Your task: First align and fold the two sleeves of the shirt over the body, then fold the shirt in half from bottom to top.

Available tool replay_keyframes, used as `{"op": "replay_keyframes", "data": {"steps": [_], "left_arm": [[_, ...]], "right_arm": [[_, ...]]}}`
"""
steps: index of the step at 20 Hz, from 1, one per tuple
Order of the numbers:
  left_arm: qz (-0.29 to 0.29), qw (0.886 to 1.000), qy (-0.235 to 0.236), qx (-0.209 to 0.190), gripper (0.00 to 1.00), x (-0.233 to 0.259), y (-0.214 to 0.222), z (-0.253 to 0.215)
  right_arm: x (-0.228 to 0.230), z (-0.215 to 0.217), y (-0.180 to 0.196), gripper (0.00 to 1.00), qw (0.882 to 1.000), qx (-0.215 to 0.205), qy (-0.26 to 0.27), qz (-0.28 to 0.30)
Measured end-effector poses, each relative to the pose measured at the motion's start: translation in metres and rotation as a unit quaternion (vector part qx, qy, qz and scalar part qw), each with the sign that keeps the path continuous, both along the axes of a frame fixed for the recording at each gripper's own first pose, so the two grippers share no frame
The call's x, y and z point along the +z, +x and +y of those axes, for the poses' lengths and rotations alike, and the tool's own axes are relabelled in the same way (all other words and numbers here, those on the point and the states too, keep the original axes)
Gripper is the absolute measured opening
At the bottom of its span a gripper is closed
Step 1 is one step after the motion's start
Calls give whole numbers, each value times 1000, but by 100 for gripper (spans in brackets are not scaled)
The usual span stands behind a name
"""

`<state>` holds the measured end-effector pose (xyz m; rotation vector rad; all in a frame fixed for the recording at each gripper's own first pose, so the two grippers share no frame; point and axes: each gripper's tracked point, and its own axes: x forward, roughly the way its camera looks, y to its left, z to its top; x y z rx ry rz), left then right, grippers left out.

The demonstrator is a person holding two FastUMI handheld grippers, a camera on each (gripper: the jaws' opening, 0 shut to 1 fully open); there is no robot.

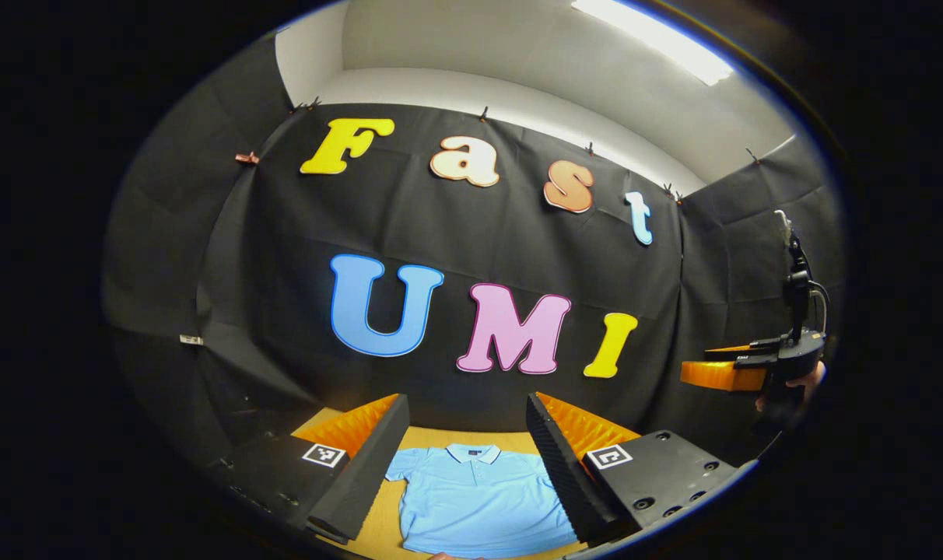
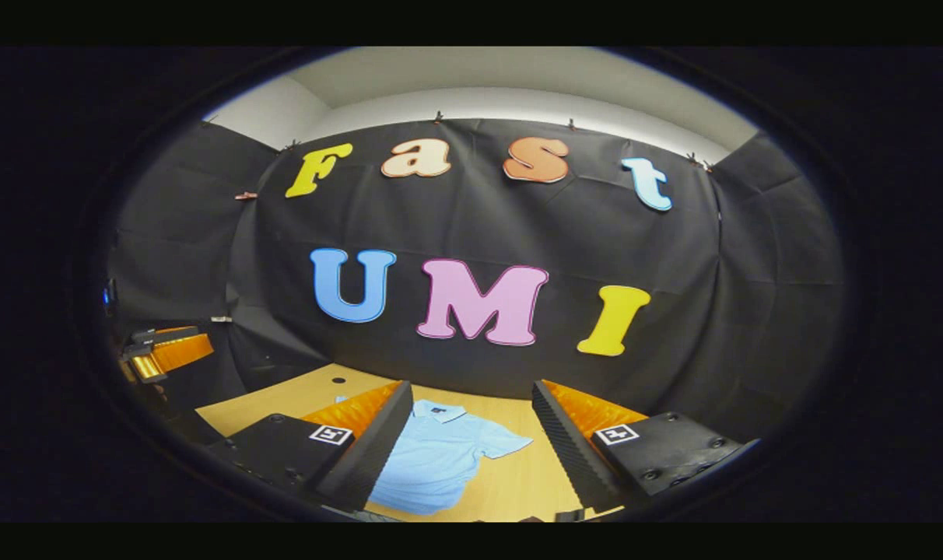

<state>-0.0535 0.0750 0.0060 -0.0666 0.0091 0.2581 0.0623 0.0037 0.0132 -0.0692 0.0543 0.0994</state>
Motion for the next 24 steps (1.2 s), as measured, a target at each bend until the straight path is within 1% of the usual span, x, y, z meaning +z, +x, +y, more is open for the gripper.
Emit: {"op": "replay_keyframes", "data": {"steps": [3, 5, 7, 10, 14, 15, 16, 18, 20, 22, 24], "left_arm": [[4, 1000, -13, 2, 97, -6, 10, 2], [5, 1000, -8, 2, 97, -4, 18, 2], [8, 1000, 8, 9, 97, -5, 31, 8], [13, 1000, -2, 23, 97, -9, 56, 14], [24, 998, -11, 49, 97, -20, 103, 23], [28, 998, -10, 51, 97, -25, 118, 23], [38, 998, -8, 53, 97, -31, 134, 23], [61, 996, -2, 59, 97, -47, 167, 21], [63, 997, 6, 53, 97, -51, 203, 14], [65, 996, 8, 57, 97, -57, 222, 12], [77, 994, 15, 74, 97, -67, 230, 17]], "right_arm": [[-10, -5, 22, 97, 1000, 11, 0, 23], [-16, -11, 41, 97, 999, 15, 0, 37], [-27, -23, 73, 97, 998, 12, -8, 55], [-48, -37, 125, 97, 997, 17, -5, 80], [-104, -64, 209, 97, 991, 23, 11, 134], [-126, -70, 234, 95, 988, 28, 13, 152], [-146, -74, 250, 97, 986, 34, 13, 166], [-185, -79, 278, 96, 979, 51, 14, 196], [-235, -88, 305, 97, 971, 63, 11, 231], [-286, -98, 323, 98, 958, 62, 6, 279], [-330, -101, 335, 97, 942, 74, 11, 326]]}}
